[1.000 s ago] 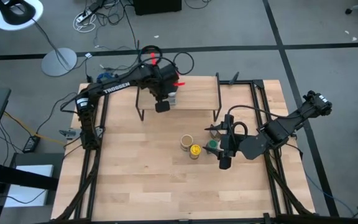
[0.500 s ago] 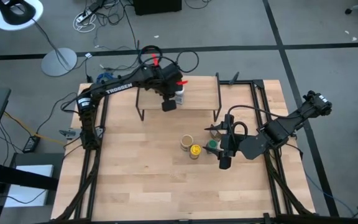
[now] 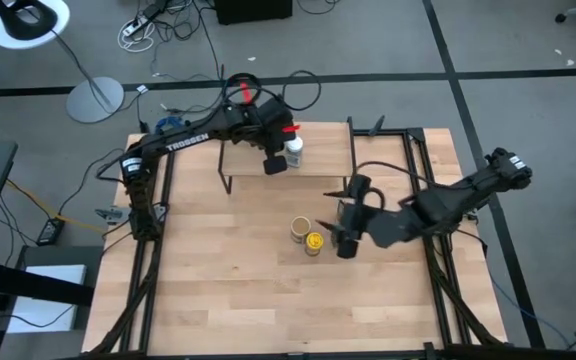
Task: Shelf spices
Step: Put the white seasoning bottle on the shelf
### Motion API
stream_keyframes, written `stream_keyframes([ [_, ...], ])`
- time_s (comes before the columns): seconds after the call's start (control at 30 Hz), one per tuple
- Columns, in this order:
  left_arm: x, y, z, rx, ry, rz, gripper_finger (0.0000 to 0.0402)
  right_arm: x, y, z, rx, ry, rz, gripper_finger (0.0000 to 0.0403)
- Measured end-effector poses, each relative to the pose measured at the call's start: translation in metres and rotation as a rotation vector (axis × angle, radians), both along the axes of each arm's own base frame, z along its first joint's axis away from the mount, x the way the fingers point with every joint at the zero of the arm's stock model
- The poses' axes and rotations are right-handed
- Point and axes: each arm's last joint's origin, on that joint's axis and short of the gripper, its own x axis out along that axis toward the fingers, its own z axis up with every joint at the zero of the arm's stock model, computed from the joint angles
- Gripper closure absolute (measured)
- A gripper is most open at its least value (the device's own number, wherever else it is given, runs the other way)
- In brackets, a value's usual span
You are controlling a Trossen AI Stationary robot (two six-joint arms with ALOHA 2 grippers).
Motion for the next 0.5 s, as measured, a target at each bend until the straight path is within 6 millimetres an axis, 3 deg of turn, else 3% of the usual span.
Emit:
stream_keyframes([
  [0.1, -0.006, -0.004, 0.01, 0.023, -0.013, 0.006, 0.0401, 0.015, -0.009, -0.011, -0.011, 0.045, -0.026, 0.0113],
  [0.17, -0.014, -0.008, 0.02, 0.041, -0.029, 0.008, 0.0401, 0.024, -0.016, -0.018, -0.026, 0.086, -0.03, 0.0144],
  [0.27, -0.027, -0.013, 0.037, 0.075, -0.058, 0.013, 0.0401, 0.036, -0.027, -0.028, -0.049, 0.13, -0.053, 0.0229],
  [0.4, -0.05, -0.021, 0.063, 0.125, -0.115, 0.038, 0.0401, 0.05, -0.039, -0.036, -0.078, 0.167, -0.035, 0.0374],
  [0.5, -0.067, -0.028, 0.082, 0.137, -0.175, 0.061, 0.0401, 0.061, -0.045, -0.04, -0.057, 0.153, -0.006, 0.0391],
])
